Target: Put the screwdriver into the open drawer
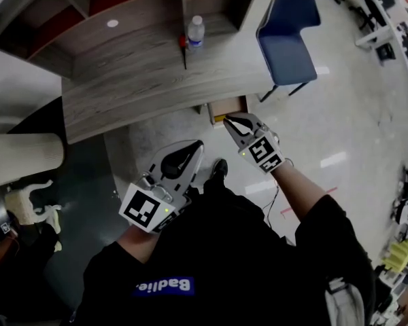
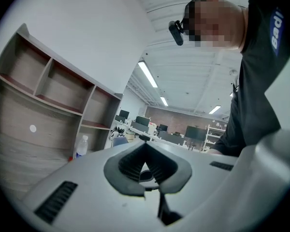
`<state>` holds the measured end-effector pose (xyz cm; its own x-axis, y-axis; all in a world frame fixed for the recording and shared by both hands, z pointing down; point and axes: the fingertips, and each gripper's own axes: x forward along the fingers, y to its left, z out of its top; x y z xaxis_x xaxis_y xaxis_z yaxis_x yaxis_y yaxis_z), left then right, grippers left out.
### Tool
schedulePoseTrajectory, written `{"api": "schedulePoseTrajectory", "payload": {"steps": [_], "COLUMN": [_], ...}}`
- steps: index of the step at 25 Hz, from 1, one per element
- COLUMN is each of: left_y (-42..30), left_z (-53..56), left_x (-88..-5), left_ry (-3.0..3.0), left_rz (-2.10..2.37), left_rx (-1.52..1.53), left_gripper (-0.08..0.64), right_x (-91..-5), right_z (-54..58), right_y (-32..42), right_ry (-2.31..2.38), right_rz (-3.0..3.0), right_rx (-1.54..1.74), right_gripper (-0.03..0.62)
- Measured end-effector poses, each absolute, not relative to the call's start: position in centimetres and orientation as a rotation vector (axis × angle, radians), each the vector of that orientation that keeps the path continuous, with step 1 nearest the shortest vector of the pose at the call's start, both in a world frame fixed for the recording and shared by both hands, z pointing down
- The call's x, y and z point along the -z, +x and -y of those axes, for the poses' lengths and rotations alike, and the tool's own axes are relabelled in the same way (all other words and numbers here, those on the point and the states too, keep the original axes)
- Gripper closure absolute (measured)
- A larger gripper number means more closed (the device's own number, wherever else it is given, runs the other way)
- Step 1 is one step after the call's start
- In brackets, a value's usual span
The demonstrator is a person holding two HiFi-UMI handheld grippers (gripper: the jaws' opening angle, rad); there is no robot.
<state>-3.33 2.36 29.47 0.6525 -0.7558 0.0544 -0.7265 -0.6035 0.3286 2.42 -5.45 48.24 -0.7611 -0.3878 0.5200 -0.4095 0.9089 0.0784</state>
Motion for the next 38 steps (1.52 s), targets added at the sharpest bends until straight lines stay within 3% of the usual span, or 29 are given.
{"api": "schedulePoseTrajectory", "payload": {"steps": [19,38], "left_y": [-3.3,-1.0], "left_z": [-4.6,-6.6], "left_x": [-25.9,-25.0], "left_ry": [2.583,2.672], "left_rz": [1.132,1.014], "left_rx": [0.144,0.133], "left_gripper": [0.561,0.561], "right_x": [-29.0,-25.8], "right_z": [-1.2,-4.3], "right_y": [-0.4,0.2], "right_ry": [0.708,0.723], "right_rz": [2.944,3.035], "right_rx": [-0.293,-0.309], "right_gripper": [0.561,0.565]}}
